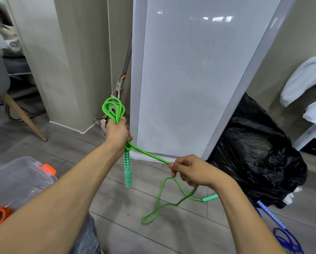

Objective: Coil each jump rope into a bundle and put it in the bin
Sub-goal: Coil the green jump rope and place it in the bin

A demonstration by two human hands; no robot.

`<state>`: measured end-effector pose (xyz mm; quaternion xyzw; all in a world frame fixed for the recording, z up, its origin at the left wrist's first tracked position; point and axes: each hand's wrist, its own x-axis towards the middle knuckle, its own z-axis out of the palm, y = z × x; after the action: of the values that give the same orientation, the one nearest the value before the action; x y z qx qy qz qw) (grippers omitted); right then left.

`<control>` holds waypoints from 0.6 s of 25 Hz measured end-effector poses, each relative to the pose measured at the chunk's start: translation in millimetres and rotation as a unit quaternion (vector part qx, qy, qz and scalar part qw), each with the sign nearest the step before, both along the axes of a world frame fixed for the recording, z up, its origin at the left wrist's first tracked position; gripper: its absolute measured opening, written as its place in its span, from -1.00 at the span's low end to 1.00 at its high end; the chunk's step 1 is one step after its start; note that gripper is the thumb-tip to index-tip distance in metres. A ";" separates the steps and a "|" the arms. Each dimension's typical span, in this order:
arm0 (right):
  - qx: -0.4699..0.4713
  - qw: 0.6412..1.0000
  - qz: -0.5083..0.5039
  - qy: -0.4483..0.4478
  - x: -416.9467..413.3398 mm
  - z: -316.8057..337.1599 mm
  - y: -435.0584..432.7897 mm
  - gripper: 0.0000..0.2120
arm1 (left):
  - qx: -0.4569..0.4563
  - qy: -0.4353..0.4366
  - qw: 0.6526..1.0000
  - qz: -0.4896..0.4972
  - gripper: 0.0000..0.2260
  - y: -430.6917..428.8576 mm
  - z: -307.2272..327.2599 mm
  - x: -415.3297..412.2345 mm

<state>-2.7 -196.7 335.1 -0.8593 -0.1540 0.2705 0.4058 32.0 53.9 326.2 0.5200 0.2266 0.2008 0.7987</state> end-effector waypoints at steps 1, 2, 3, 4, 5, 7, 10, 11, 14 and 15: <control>-0.007 1.000 -0.018 -0.007 2.6 -0.2 -4.3 -0.68 | 0.047 0.013 0.999 0.002 -0.79 2.1 1.9 -0.8; -0.013 0.999 -0.033 -0.023 5.5 -0.3 -7.3 -0.72 | 0.087 0.028 0.996 0.001 -0.80 2.9 4.0 -1.5; -0.023 0.998 -0.043 -0.051 8.0 -0.6 -9.3 -0.75 | 0.115 0.043 0.992 -0.004 -0.81 1.6 5.8 -2.9; -0.035 0.994 -0.047 -0.088 10.0 -1.3 -9.4 -0.78 | 0.132 0.056 0.990 -0.018 -0.82 -1.6 7.5 -4.9; -0.041 0.990 -0.051 -0.126 11.2 -2.0 -7.7 -0.80 | 0.141 0.070 0.987 -0.041 -0.84 -6.3 8.7 -6.8; -0.016 0.979 -0.074 -0.189 11.4 -3.0 -2.2 -0.82 | 0.149 0.082 0.979 -0.110 -0.89 -20.6 10.2 -12.7; 0.046 0.961 -0.127 -0.241 8.7 -0.6 7.7 -0.83 | 0.197 0.062 0.953 -0.220 -0.94 -44.2 12.4 -25.5; 0.056 0.956 -0.135 -0.253 7.6 -0.3 11.5 -0.83 | 0.213 0.053 0.943 -0.252 -0.94 -51.5 13.5 -30.5; 0.048 0.945 -0.145 -0.289 4.2 -3.3 19.7 -0.83 | 0.233 0.038 0.919 -0.316 -0.93 -68.6 16.3 -41.1; 0.046 0.942 -0.154 -0.294 3.7 -4.2 20.6 -0.83 | 0.232 0.034 0.914 -0.332 -0.94 -71.0 16.5 -42.7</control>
<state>1.0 -176.2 330.9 -0.8941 -0.1445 -0.0672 0.4186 -10.7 -17.2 342.7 0.7424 0.0149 -0.0469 0.6681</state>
